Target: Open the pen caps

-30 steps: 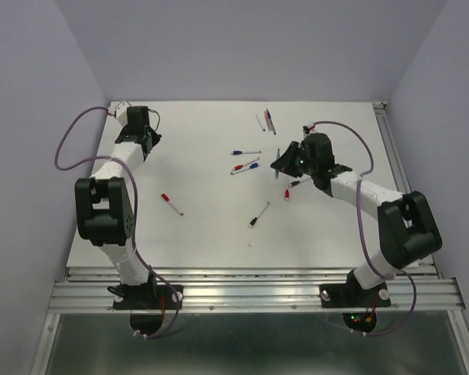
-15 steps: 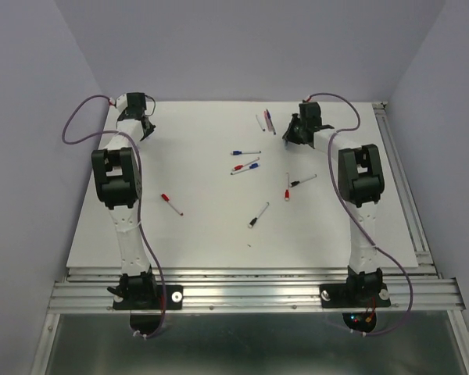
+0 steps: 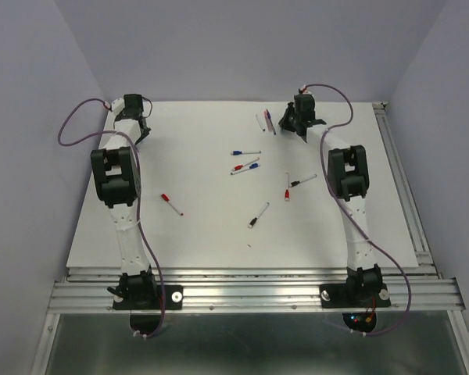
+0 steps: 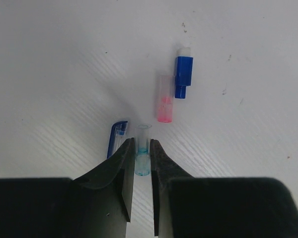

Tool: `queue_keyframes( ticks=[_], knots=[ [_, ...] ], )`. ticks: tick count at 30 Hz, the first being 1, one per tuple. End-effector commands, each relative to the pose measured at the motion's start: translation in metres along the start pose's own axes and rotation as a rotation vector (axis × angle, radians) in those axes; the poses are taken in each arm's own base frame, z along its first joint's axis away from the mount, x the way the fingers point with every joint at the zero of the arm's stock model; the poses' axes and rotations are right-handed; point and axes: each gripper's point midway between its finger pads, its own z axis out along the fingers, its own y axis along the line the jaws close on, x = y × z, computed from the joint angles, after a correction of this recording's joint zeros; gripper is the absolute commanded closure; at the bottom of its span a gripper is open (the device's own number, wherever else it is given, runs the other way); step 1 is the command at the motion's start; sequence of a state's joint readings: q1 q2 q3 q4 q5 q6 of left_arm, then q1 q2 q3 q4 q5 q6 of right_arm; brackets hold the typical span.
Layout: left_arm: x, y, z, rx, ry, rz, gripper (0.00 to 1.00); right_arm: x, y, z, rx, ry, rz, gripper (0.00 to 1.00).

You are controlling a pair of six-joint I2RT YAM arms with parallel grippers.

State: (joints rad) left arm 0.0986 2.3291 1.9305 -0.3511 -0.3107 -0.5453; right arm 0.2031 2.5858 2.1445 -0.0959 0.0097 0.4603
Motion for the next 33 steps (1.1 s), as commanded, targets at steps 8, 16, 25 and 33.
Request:
queue_keyframes(
  ticks=[8,16,25,33],
  knots=[
    [-0.012,0.007,0.009,-0.045,-0.010,-0.048,0.91,0.008,0.002,0.008,-0.036,0.010,0.015,0.71],
    [-0.014,0.002,0.004,-0.019,-0.004,-0.068,0.76,0.005,0.003,-0.011,-0.025,0.025,0.006,0.63],
    [-0.045,-0.032,-0.057,0.127,-0.049,-0.096,0.42,-0.026,0.005,-0.043,0.040,-0.007,-0.022,0.60],
    [-0.056,-0.061,-0.165,0.299,-0.097,-0.057,0.11,-0.098,0.043,-0.147,-0.035,-0.123,-0.041,0.41]
  ],
)
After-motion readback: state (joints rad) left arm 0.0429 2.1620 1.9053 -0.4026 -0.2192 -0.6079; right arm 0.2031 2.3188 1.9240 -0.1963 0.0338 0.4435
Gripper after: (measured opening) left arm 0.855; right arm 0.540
